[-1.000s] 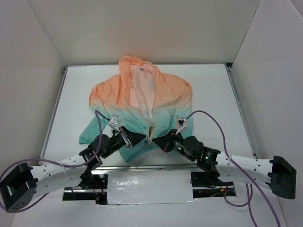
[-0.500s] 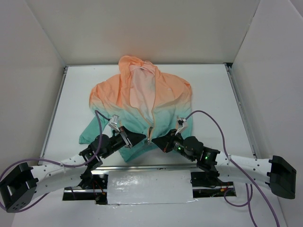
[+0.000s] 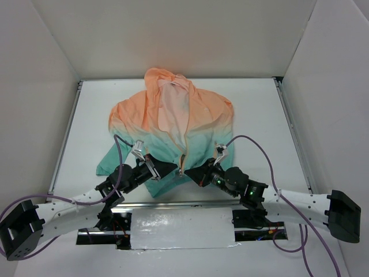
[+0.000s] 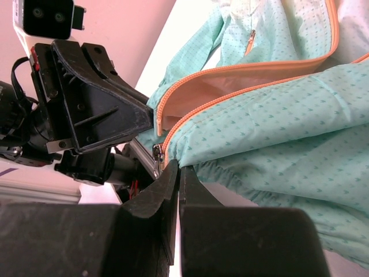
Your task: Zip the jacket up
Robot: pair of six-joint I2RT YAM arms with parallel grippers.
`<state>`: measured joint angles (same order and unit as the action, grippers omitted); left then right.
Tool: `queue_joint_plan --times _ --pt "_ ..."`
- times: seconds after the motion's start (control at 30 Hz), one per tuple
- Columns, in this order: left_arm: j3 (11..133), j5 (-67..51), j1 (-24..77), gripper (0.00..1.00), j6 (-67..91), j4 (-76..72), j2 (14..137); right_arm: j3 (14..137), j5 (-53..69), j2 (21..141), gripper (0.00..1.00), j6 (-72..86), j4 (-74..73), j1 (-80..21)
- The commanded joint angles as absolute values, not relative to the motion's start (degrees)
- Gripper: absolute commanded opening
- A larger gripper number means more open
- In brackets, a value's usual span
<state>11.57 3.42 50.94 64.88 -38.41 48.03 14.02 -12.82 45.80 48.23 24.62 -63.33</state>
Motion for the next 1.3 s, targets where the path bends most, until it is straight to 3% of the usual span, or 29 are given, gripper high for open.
queue_joint_plan --times 0.0,1.27 --pt "12.75 3.96 51.24 0.0 64.95 -40.87 48.16 13.89 -13.18 44.56 0.0 47.02 28.57 -63.11" --pt "14.33 3.96 51.33 0.0 64.25 -38.58 46.32 14.68 -13.71 46.41 0.0 46.76 28.21 -63.11"
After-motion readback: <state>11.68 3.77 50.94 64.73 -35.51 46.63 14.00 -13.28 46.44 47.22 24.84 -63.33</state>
